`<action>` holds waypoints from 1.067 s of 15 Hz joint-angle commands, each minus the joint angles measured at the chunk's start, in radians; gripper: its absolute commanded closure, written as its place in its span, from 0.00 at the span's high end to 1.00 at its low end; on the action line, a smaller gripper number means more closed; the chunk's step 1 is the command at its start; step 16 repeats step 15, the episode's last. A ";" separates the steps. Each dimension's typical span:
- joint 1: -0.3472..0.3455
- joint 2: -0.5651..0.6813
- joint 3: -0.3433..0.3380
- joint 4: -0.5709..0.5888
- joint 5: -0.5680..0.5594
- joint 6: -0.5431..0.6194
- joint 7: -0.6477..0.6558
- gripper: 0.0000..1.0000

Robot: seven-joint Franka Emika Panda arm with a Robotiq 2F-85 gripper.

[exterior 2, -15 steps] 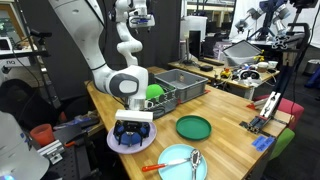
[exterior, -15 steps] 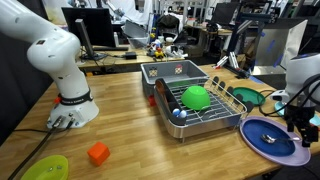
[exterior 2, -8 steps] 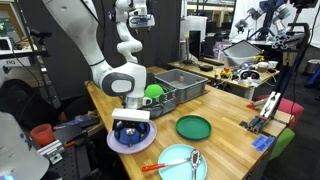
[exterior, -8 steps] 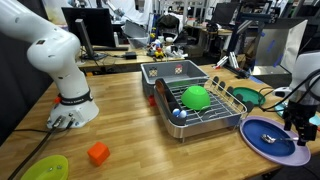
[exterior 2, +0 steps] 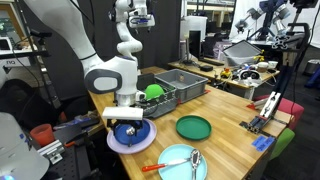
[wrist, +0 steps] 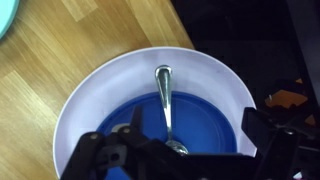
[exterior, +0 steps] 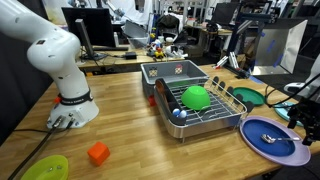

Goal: Put the spoon on the light blue plate on the dark blue plate

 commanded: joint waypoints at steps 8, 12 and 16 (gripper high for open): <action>0.019 -0.031 -0.019 -0.020 0.049 -0.004 -0.057 1.00; 0.019 -0.030 -0.019 -0.019 0.049 -0.004 -0.057 1.00; 0.019 -0.030 -0.019 -0.019 0.049 -0.004 -0.057 1.00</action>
